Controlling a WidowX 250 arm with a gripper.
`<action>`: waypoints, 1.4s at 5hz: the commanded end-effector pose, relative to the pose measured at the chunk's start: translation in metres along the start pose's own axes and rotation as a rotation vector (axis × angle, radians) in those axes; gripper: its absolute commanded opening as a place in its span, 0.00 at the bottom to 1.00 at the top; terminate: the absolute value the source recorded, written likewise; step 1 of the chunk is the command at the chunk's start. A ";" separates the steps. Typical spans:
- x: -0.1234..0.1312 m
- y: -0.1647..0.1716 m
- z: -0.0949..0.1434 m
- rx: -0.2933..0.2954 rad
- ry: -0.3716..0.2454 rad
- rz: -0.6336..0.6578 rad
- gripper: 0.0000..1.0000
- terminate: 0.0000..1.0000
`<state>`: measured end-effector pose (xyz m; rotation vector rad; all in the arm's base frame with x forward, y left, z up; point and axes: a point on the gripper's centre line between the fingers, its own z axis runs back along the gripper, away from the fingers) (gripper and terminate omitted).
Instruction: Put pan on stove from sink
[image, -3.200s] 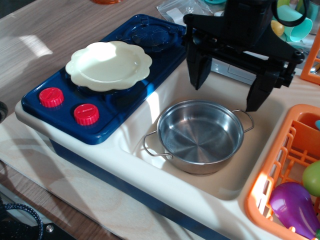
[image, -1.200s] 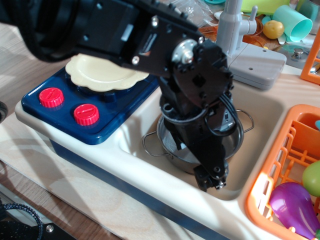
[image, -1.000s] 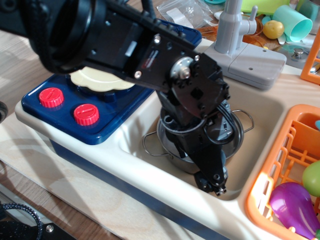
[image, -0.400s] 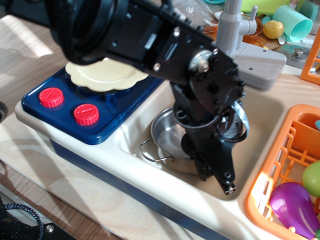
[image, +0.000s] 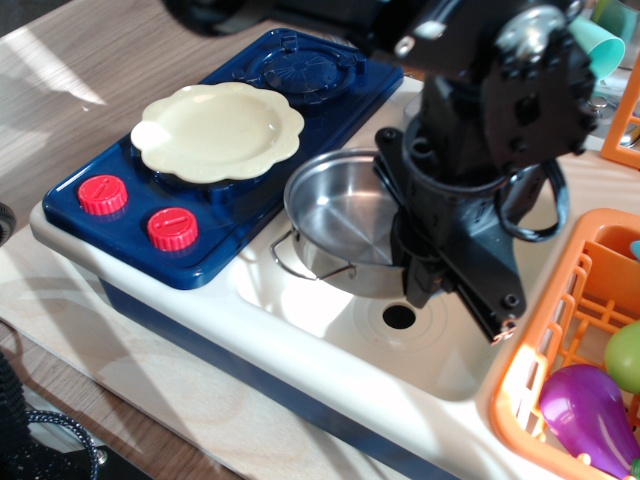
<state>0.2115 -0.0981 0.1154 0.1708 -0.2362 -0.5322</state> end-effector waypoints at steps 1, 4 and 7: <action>0.014 0.014 0.028 0.079 -0.044 -0.032 0.00 0.00; 0.007 0.092 0.036 0.228 -0.082 -0.110 0.00 0.00; 0.016 0.166 0.014 0.205 -0.163 -0.276 1.00 1.00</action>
